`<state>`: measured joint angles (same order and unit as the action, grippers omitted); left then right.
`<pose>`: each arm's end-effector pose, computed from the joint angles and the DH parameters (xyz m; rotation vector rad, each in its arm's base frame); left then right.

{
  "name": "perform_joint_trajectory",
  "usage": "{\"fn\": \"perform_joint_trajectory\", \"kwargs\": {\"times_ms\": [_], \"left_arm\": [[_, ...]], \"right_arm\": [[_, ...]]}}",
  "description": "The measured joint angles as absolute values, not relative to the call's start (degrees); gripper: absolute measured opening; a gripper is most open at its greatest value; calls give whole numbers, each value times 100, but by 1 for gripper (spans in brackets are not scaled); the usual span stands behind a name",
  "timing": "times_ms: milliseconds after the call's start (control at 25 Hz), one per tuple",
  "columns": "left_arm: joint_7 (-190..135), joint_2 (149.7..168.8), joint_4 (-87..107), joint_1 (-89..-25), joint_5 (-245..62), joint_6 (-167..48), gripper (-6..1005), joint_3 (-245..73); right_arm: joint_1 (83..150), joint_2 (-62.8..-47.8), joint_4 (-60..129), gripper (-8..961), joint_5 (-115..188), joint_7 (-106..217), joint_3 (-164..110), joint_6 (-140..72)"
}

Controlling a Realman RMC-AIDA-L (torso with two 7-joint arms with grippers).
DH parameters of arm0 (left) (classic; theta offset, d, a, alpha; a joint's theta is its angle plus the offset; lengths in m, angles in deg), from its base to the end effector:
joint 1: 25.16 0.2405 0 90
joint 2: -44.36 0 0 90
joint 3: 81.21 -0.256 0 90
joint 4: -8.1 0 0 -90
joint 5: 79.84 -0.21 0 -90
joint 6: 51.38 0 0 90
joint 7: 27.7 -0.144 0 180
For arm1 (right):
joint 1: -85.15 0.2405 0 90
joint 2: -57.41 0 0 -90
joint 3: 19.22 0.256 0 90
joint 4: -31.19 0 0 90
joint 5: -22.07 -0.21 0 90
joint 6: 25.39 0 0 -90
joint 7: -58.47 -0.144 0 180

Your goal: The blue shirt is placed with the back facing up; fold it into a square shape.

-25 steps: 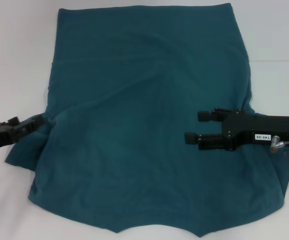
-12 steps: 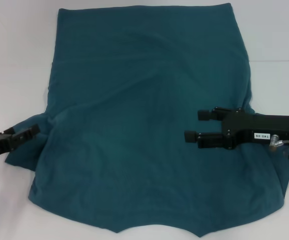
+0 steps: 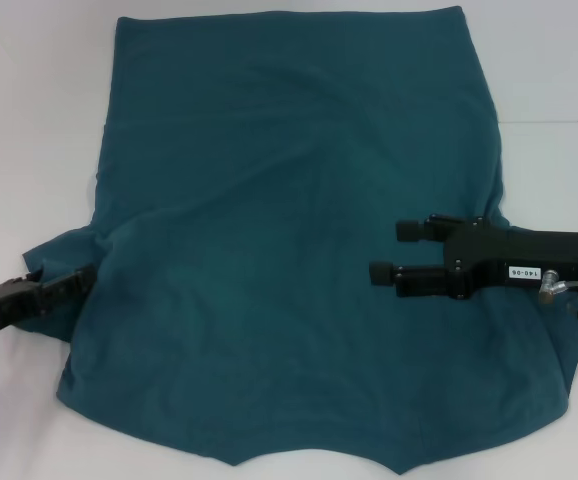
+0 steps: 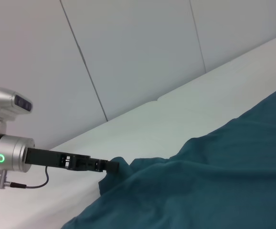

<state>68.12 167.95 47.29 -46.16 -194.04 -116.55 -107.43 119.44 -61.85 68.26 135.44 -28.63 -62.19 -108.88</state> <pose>-0.3624 0.3149 0.0170 -1.9438 -1.3073 -0.6516 0.2410 0.3558 -0.0095 -2.7091 0.7357 0.6769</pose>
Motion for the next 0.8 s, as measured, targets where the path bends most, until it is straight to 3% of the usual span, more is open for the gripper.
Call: {"fn": "perform_joint_trajectory", "kwargs": {"times_ms": [240,800], "left_arm": [[6796,16801,4737,-4616,-19404,-11611,907,-10766],[6889,16800,4729,-4737,-19414,-11433,361,-10774]], "right_arm": [[11942,-6185,6825,943,13544,-2863,-6219,-10888],[11942,-6195,6828,942,13539,-2863,-6220,-10888]]}}
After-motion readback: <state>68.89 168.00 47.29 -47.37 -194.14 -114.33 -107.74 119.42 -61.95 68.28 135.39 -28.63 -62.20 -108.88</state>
